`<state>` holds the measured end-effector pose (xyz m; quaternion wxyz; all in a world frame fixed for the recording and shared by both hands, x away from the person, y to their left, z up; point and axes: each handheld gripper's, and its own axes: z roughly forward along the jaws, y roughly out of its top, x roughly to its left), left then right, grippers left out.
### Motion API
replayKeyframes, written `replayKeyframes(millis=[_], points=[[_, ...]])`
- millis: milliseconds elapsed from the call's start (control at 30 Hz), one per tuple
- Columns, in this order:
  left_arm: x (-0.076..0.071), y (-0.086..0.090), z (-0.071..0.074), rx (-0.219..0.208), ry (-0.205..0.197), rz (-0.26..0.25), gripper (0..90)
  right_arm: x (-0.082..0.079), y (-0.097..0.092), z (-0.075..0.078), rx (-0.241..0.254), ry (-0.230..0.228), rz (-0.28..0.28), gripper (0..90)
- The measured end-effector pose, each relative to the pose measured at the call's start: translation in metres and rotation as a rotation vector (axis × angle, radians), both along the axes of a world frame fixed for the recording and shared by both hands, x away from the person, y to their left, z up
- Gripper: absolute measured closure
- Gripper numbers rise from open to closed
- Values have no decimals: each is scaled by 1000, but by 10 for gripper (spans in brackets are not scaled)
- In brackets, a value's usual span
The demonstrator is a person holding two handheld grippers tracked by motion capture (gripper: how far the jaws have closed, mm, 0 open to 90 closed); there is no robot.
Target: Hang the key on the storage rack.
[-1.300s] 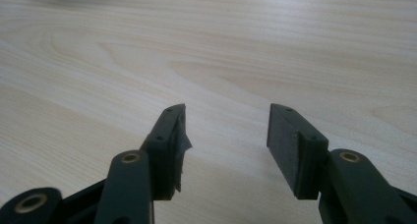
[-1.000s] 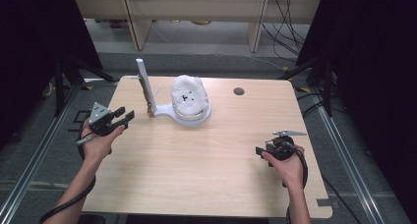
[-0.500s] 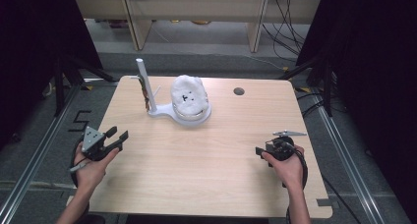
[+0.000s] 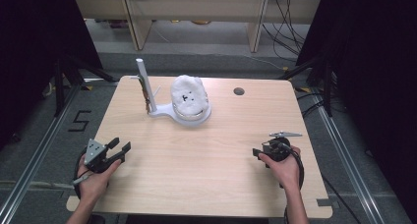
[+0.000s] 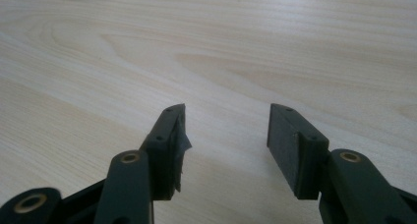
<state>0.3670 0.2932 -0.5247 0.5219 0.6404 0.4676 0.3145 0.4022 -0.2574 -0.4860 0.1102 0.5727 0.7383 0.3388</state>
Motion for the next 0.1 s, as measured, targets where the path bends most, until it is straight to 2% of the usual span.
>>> replayKeyframes(millis=[33, 67, 100], points=[[0, 0, 0, 2, 1, -1, 464, -1, 1, 1, 7, 11, 1, 500], [0, 0, 0, 0, 0, -1, 463, 0, 0, -1, 14, -16, 28, 500], [0, 0, 0, 0, 2, -1, 461, 0, 1, -1, 11, -7, 27, 500]])
